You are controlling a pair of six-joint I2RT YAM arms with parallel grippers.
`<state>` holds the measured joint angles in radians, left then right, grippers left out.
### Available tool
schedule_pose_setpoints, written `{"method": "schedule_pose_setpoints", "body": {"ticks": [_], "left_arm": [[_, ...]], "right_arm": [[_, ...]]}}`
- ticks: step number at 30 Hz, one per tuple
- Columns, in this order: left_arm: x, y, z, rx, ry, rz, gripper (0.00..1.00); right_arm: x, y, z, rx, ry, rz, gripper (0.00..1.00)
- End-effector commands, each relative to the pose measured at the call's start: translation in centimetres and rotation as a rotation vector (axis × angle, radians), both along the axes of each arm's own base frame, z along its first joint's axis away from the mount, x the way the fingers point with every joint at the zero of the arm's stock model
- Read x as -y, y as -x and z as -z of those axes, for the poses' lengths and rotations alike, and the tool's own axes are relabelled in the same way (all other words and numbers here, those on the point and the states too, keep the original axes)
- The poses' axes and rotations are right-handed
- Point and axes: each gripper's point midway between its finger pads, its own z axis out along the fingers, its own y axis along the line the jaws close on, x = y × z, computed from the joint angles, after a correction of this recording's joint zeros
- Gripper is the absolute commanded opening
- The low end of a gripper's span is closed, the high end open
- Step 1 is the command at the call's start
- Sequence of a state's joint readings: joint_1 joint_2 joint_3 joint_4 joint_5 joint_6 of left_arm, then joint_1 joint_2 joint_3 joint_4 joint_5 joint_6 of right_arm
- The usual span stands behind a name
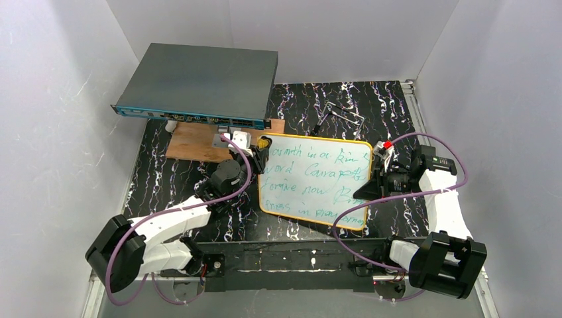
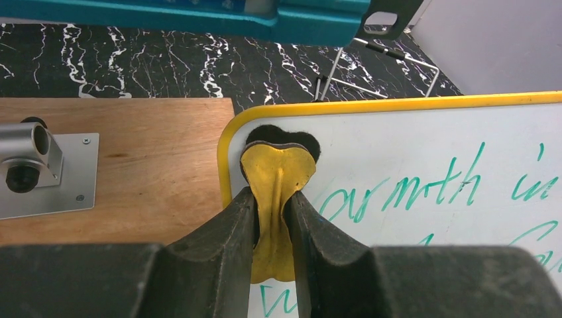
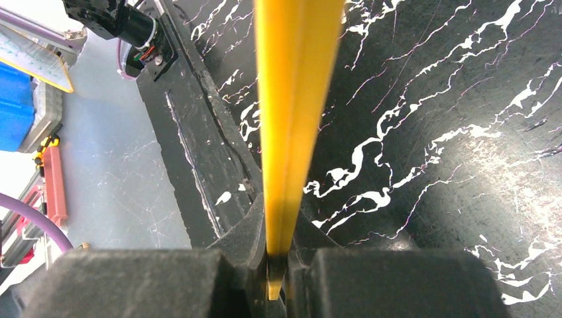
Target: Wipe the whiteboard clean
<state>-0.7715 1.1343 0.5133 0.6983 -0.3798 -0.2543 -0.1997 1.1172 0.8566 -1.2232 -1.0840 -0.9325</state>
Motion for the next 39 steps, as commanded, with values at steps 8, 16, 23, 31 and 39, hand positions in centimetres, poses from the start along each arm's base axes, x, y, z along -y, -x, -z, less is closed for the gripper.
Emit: {"method": "schedule_pose_setpoints", "body": {"ticks": [8, 16, 23, 31, 39], "left_arm": [[-0.7, 4.4, 5.0, -0.147, -0.069, 0.143, 0.0], [-0.7, 5.5, 5.2, -0.16, -0.067, 0.179, 0.0], [0.4, 1.7, 0.8, -0.096, -0.066, 0.141, 0.0], [-0.7, -0.6, -1.2, -0.094, -0.036, 0.106, 0.0], [-1.3, 1.3, 2.0, -0.161, -0.052, 0.172, 0.0]], "right_arm": [[1.7, -1.3, 1.6, 0.149, 0.175, -0.049, 0.01], [1.6, -1.3, 1.7, 0.146, 0.172, -0.057, 0.01], [1.6, -1.2, 1.7, 0.153, 0.18, -0.058, 0.01], [1.7, -1.3, 1.8, 0.155, 0.186, -0.057, 0.01], [1.7, -1.3, 1.9, 0.153, 0.188, -0.057, 0.01]]}}
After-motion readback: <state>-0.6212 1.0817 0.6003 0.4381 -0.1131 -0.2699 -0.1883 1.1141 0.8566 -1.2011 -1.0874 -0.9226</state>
